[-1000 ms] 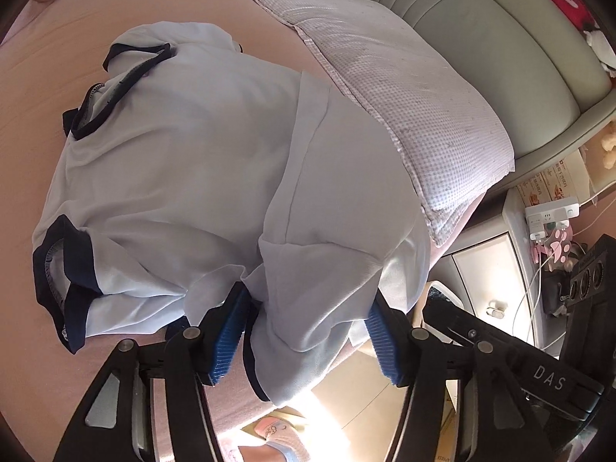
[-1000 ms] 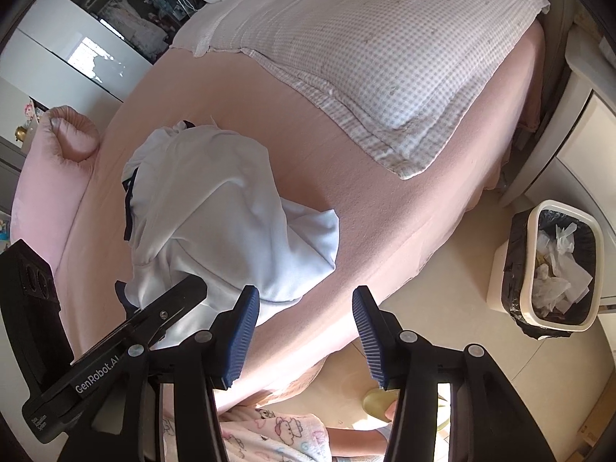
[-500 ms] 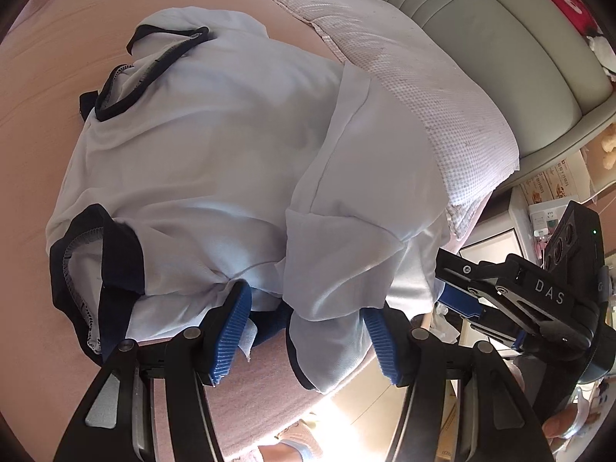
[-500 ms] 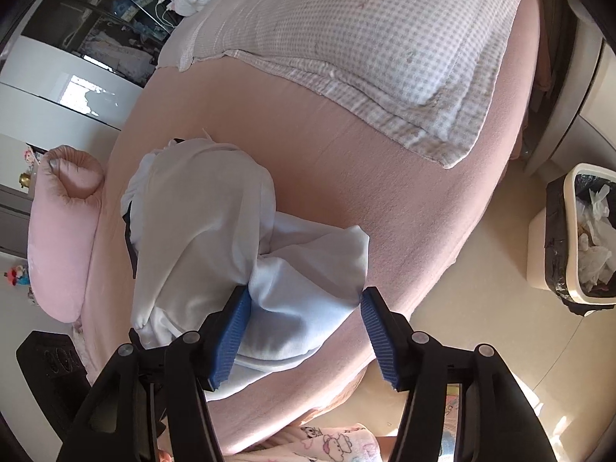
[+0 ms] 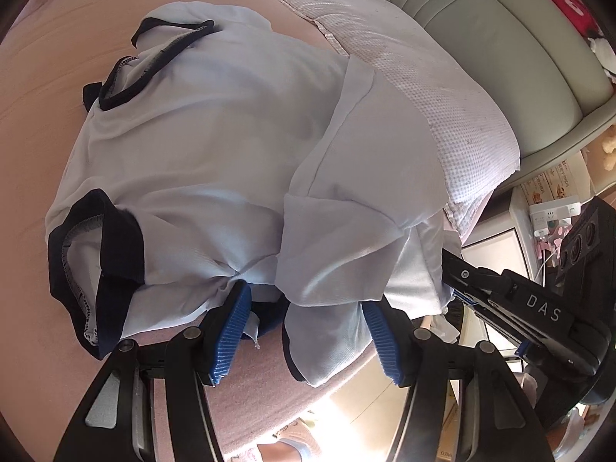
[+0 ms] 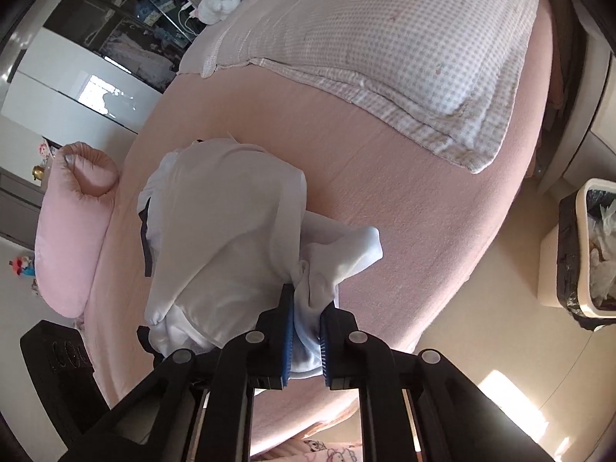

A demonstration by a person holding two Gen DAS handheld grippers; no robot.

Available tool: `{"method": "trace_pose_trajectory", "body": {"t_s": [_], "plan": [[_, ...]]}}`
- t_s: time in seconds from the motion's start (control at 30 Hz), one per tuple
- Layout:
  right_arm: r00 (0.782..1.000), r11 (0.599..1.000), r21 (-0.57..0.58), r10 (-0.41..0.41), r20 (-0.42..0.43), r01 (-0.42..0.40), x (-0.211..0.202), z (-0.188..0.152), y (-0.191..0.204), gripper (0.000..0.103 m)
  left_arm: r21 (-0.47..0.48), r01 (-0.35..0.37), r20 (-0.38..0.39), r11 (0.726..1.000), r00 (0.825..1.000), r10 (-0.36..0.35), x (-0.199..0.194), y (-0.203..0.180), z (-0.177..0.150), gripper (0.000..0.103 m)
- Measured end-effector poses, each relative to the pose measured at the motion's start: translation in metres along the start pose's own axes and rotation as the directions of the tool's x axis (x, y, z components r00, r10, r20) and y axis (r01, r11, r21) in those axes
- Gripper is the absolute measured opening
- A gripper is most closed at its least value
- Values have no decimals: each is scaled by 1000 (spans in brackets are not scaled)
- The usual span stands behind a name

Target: Fold clothes

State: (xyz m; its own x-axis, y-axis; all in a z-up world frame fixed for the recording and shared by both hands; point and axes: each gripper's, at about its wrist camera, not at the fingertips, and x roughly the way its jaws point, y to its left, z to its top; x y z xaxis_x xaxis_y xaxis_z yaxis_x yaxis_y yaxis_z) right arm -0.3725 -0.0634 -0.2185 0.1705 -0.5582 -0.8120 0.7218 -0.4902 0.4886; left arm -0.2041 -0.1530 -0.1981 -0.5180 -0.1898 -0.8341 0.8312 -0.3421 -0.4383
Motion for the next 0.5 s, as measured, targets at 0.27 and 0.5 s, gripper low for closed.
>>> {"method": "trace_pose_trajectory", "body": {"t_s": [0.27,0.5], "plan": [[999,968,-247,-48,20,52,-9,-10,60,10,-18,21,71,1000,997,-19,-22,11,2,26],[1000,941,-338,13,12,-8,-28,-17,91,10,-52,59,117,997,992,-53,-49,26,2,23]]}}
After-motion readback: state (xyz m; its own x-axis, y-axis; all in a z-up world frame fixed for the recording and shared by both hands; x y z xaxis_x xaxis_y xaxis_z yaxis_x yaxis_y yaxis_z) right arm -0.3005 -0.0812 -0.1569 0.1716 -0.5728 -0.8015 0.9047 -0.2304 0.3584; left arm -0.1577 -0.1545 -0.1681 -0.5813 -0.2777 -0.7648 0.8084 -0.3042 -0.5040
